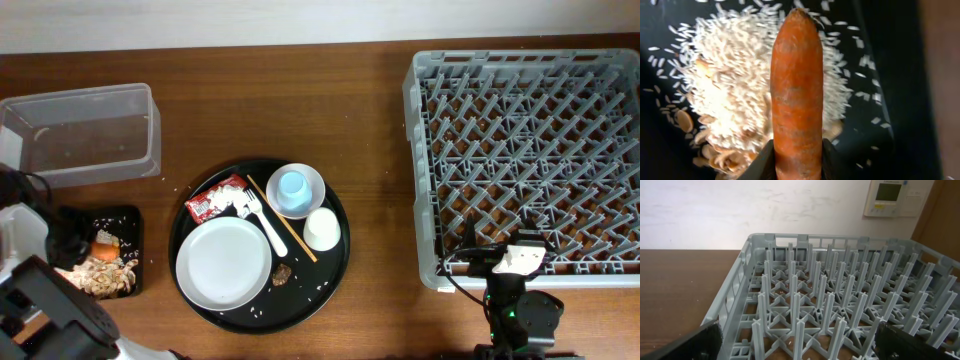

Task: Sort waste into correct bins and load items into the dishwasher rack
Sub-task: 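Carry the carrot left and drop it on the black tray, then reach the left gripper to the brown food chunk and grasp it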

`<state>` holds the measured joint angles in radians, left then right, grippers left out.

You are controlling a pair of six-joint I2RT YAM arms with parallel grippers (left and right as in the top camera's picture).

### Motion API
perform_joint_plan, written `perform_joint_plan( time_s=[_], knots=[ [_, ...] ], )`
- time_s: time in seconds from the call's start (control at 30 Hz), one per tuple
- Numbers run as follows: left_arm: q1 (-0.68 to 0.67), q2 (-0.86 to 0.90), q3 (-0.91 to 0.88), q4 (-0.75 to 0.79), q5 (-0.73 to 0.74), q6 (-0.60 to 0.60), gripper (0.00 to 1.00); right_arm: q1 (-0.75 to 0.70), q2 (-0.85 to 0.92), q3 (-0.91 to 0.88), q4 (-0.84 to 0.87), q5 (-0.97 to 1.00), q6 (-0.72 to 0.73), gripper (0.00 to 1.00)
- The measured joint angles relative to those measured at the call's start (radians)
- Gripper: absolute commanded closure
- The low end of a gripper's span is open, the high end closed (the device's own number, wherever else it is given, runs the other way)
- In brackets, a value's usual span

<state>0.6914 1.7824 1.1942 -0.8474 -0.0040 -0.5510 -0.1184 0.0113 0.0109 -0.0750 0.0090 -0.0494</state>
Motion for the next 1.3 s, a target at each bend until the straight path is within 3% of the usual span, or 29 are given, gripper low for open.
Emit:
perform_joint_plan(
  time_s=[0.1,0.17,0.37,0.67,0.9,1.07,1.17,1.3],
  knots=[
    [0.029,0.043,0.0,0.0,-0.008,0.0,0.83,0.0,0.0,0.0,0.0,0.0,0.0,0.01],
    [0.036,0.053,-0.001,0.0,-0.007,0.0,0.75,0.0,0.0,0.0,0.0,0.0,0.0,0.01],
    [0.036,0.053,0.001,-0.007,0.061,-0.006,0.26,0.0,0.0,0.0,0.0,0.0,0.0,0.01],
    [0.036,0.052,0.191,-0.216,0.224,0.011,0.26,0.0,0.0,0.0,0.0,0.0,0.0,0.01],
    [-0.052,-0.193,0.201,-0.36,0.492,0.169,0.29,0.0,0.0,0.0,0.0,0.0,0.0,0.01],
    [-0.414,-0.34,0.179,-0.467,0.526,0.336,0.29,0.0,0.0,0.0,0.0,0.0,0.0,0.01],
    [-0.659,-0.341,0.028,-0.407,0.486,0.366,0.3,0.0,0.0,0.0,0.0,-0.002,0.0,0.01],
    [-0.905,-0.335,-0.197,-0.208,0.463,0.334,0.37,0.0,0.0,0.0,0.0,-0.003,0.0,0.01]
  ],
)
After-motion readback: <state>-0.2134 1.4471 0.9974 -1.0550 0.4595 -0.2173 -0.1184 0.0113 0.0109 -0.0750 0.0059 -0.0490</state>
